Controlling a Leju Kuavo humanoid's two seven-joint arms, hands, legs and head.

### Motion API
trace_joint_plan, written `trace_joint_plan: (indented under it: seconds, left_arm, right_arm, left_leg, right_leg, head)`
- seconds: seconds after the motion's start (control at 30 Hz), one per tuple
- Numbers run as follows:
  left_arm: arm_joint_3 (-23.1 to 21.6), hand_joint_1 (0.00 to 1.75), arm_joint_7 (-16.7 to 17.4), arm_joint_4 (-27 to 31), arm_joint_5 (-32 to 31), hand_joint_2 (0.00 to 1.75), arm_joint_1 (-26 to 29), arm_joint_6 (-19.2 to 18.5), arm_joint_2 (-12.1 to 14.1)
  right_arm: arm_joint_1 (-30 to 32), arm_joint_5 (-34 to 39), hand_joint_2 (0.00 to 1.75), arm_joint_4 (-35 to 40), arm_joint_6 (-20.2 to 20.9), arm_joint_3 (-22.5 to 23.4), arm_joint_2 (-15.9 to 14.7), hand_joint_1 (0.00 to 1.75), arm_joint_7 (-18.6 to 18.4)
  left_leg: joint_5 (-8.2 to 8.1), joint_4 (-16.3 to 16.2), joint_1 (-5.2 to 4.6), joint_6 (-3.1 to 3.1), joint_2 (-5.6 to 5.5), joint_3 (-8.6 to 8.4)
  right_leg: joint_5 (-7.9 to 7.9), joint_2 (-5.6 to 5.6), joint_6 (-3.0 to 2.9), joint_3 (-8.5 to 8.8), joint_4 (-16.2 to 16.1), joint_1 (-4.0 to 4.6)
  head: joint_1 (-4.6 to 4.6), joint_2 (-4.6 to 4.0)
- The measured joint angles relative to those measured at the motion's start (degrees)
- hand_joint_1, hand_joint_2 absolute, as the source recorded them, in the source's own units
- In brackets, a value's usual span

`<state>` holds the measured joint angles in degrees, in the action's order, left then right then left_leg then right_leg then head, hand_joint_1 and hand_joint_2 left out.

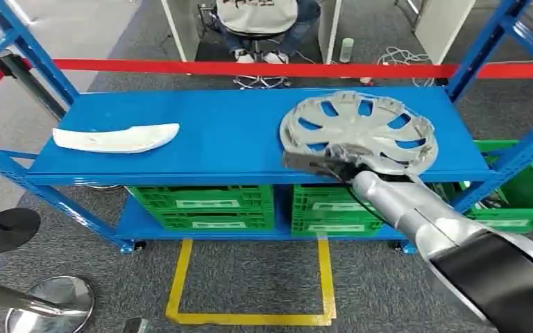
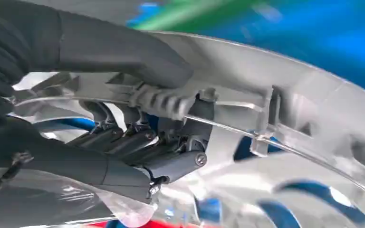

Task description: Take the parts from the cabinet and place them on the table.

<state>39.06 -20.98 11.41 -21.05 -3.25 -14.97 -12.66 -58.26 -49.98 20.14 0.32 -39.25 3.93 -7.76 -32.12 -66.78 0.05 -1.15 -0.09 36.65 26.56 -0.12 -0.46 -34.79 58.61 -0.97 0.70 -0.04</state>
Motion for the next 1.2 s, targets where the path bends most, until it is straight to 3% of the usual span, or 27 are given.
trace_joint_plan:
  seconds: [0.07,0.1,0.13,0.17,0.23,0.27,0.37,0.43,0.47,0.57,0.6,0.63,0.67,0.73,0.77,0.8,0.9,0.97,1.0,1.07,1.1,1.13,1.17,1.2]
  left_arm:
    - [0.18,0.00,-0.25,0.02,-0.02,1.75,-0.16,0.04,0.15]
    - [0.24,0.00,-0.71,0.02,-0.04,1.75,0.04,0.09,0.31]
    - [0.26,0.00,-0.84,0.02,-0.09,1.75,0.03,0.09,0.40]
    - [0.29,0.00,-0.95,0.00,-0.13,1.75,0.04,0.07,0.46]
    - [0.35,0.00,-1.14,0.00,-0.17,1.75,0.31,0.18,0.46]
    - [0.44,0.00,-1.21,0.00,-0.20,1.75,0.40,0.26,0.48]
    - [0.66,0.00,-1.84,0.00,-0.26,1.75,0.92,0.48,0.44]
    - [0.92,0.00,-2.36,0.00,-0.50,1.75,1.09,0.48,0.22]
    - [1.09,0.00,-2.59,0.00,-0.55,1.75,1.07,0.48,0.18]
    - [1.22,0.00,-3.09,0.00,-0.65,1.75,1.08,0.61,0.04]
    - [1.27,0.00,-3.15,0.00,-0.65,1.75,1.14,0.72,0.07]
    - [1.38,0.00,-3.26,0.00,-0.65,1.75,1.23,0.87,0.04]
    - [1.44,0.00,-3.35,0.00,-0.65,1.75,1.29,0.98,0.02]
    - [1.60,0.00,-3.74,0.00,-0.57,1.75,1.43,1.12,0.02]
    - [1.64,0.00,-3.88,0.00,-0.57,1.75,1.48,1.14,0.00]
    - [1.68,0.00,-4.05,0.00,-0.54,1.75,1.34,1.18,0.02]
    - [1.97,0.00,-4.27,0.00,-0.35,1.75,1.53,1.49,-0.04]
    - [2.03,0.00,-4.29,0.00,-0.28,1.75,1.53,1.49,0.00]
    - [2.06,0.00,-4.33,0.00,-0.28,1.75,1.55,1.51,0.02]
    - [2.14,0.00,-4.51,0.00,-0.28,1.75,1.50,1.53,0.09]
    - [2.27,0.00,-4.55,0.00,-0.26,1.75,1.49,1.53,0.13]
    - [2.54,0.00,-4.60,0.00,-0.19,1.75,1.52,1.60,0.13]
    - [2.69,0.00,-4.62,0.00,-0.09,1.75,1.51,1.62,0.13]
    - [2.84,0.00,-4.66,0.00,-0.04,1.75,1.52,1.66,0.13]
  right_arm:
    - [0.51,3.56,1.75,1.26,-3.14,2.43,0.51,1.75,2.76]
    - [1.08,6.14,1.75,2.70,-4.39,4.27,0.97,1.75,4.95]
    - [1.64,7.27,1.75,3.77,-5.29,5.23,1.21,1.75,6.13]
    - [2.24,8.36,1.75,5.30,-7.24,6.39,1.42,1.75,7.50]
    - [2.65,8.97,1.75,9.05,-11.53,8.54,2.06,1.75,7.61]
    - [2.82,9.06,1.75,10.55,-12.78,9.07,2.06,1.75,7.39]
    - [6.93,9.98,1.75,19.21,-17.33,10.49,2.08,1.75,8.42]
    - [11.53,11.28,1.75,27.74,-20.06,10.99,1.97,1.75,11.07]
    - [13.64,12.55,1.75,31.42,-21.02,11.17,1.95,1.75,12.42]
    - [19.50,18.30,1.75,42.41,-22.66,11.76,1.95,1.75,16.67]
    - [21.31,20.02,1.75,45.16,-22.77,11.98,1.88,1.75,17.42]
    - [23.10,22.34,1.75,48.23,-22.77,12.21,1.69,1.75,18.13]
    - [24.87,23.82,1.75,50.38,-22.79,12.24,1.69,1.75,18.56]
    - [28.23,27.80,1.75,56.26,-22.70,12.59,1.36,1.75,19.96]
    - [29.15,28.60,1.75,58.13,-22.68,12.59,1.36,1.75,20.53]
    - [29.87,29.78,1.75,60.25,-22.57,12.48,1.36,1.75,21.20]
    - [33.20,36.15,1.75,65.89,-20.91,12.98,1.20,1.75,22.62]
    - [34.47,37.06,1.75,68.07,-20.47,13.18,1.20,1.75,22.64]
    - [34.94,37.30,1.75,69.16,-20.43,13.31,1.20,1.75,22.66]
    - [35.65,37.30,1.75,70.45,-20.30,13.35,1.18,1.75,22.80]
    - [35.90,37.72,1.75,70.87,-20.19,13.37,1.18,1.75,22.95]
    - [36.24,39.16,1.75,71.28,-19.77,13.42,1.18,1.75,23.28]
    - [36.68,40.52,1.75,71.81,-19.24,13.51,1.16,1.75,23.65]
    - [37.18,42.16,1.75,72.68,-18.53,13.59,1.05,1.75,24.26]
  left_leg:
    - [-3.03,-8.14,-0.01,-0.16,-0.01,3.48]
    - [-2.92,-10.15,-0.02,-0.07,-0.02,4.45]
    - [-1.24,-8.88,-0.04,0.12,-0.02,3.91]
    - [1.51,-5.11,-0.07,0.45,-0.02,2.47]
    - [6.86,4.96,-0.27,1.36,-0.02,-1.56]
    - [6.19,6.20,-0.49,1.62,-0.03,-2.32]
    - [5.66,7.82,-0.62,1.94,-0.03,-2.28]
    - [6.10,8.93,0.09,2.47,0.12,-2.83]
    - [6.13,9.03,0.01,2.63,0.09,-2.92]
    - [5.95,8.98,-0.04,3.03,0.08,-2.92]
    - [5.87,8.94,-0.04,3.10,0.02,-3.04]
    - [5.74,8.94,-0.03,3.13,-0.15,-3.25]
    - [5.57,8.93,-0.03,3.06,-0.38,-3.49]
    - [5.07,8.73,-0.01,2.64,-0.64,-3.99]
    - [4.79,8.57,-0.07,2.28,-0.60,-4.01]
    - [4.58,7.99,-0.65,1.94,-0.43,-3.48]
    - [4.59,8.13,-0.41,1.52,-0.27,-3.50]
    - [3.07,6.62,-0.39,0.69,-0.18,-2.99]
    - [1.06,3.41,-0.25,0.30,-0.15,-1.67]
    - [-3.10,-5.86,-0.02,-0.14,-0.14,2.57]
    - [-3.92,-9.11,-0.02,-0.22,-0.14,4.12]
    - [-3.29,-9.68,-0.02,-0.20,-0.15,4.49]
    - [-1.28,-7.78,-0.03,-0.03,-0.15,3.71]
    - [1.53,-3.63,-0.04,0.28,-0.15,1.95]
  right_leg:
    - [0.04,0.08,-0.10,0.02,0.01,0.09]
    - [0.07,0.35,-0.15,0.07,0.02,0.16]
    - [0.08,0.54,-0.15,0.14,0.02,0.22]
    - [0.11,0.66,-0.16,0.19,0.04,0.32]
    - [0.24,0.70,-0.07,0.39,0.02,0.41]
    - [0.26,0.60,0.05,0.25,-0.04,0.62]
    - [-0.06,0.45,0.78,-0.50,-0.04,0.71]
    - [0.67,0.37,1.35,-1.18,0.16,0.72]
    - [1.80,0.33,1.50,-1.51,1.45,0.82]
    - [8.09,0.33,1.94,-7.66,15.17,0.68]
    - [8.57,0.33,2.06,-9.09,18.05,0.69]
    - [7.62,0.32,2.09,-9.13,17.86,0.67]
    - [5.44,0.29,2.06,-7.90,15.23,0.63]
    - [-0.07,0.16,1.66,-3.00,4.59,0.63]
    - [-0.26,-0.12,1.46,-1.50,1.18,0.67]
    - [0.14,-0.08,1.36,-0.35,0.03,0.74]
    - [0.46,0.22,0.61,-0.65,0.35,0.94]
    - [0.33,0.18,0.08,-0.27,0.02,0.39]
    - [0.43,0.15,-0.27,-0.22,0.03,0.35]
    - [0.50,0.15,-0.37,-0.17,0.04,0.38]
    - [0.56,0.17,-0.47,-0.13,0.05,0.38]
    - [0.59,0.20,-0.49,0.02,0.06,0.38]
    - [0.67,0.27,-0.48,0.16,0.06,0.41]
    - [0.72,0.38,-0.43,0.33,0.06,0.45]
  head:
    - [0.07,0.00]
    - [0.07,0.00]
    - [0.07,0.00]
    - [0.09,0.00]
    - [0.07,0.00]
    - [-0.04,0.00]
    - [-0.07,0.00]
    - [0.00,0.00]
    - [-0.35,0.00]
    - [-0.48,0.00]
    - [-0.52,0.00]
    - [-0.57,0.00]
    - [-0.52,0.00]
    - [-0.74,0.00]
    - [-0.74,0.00]
    - [-0.66,0.00]
    - [-0.61,0.00]
    - [-0.46,0.00]
    - [-0.22,0.00]
    - [-0.31,0.00]
    - [-0.22,0.00]
    - [-0.26,0.00]
    - [-0.26,0.00]
    - [-0.26,0.00]
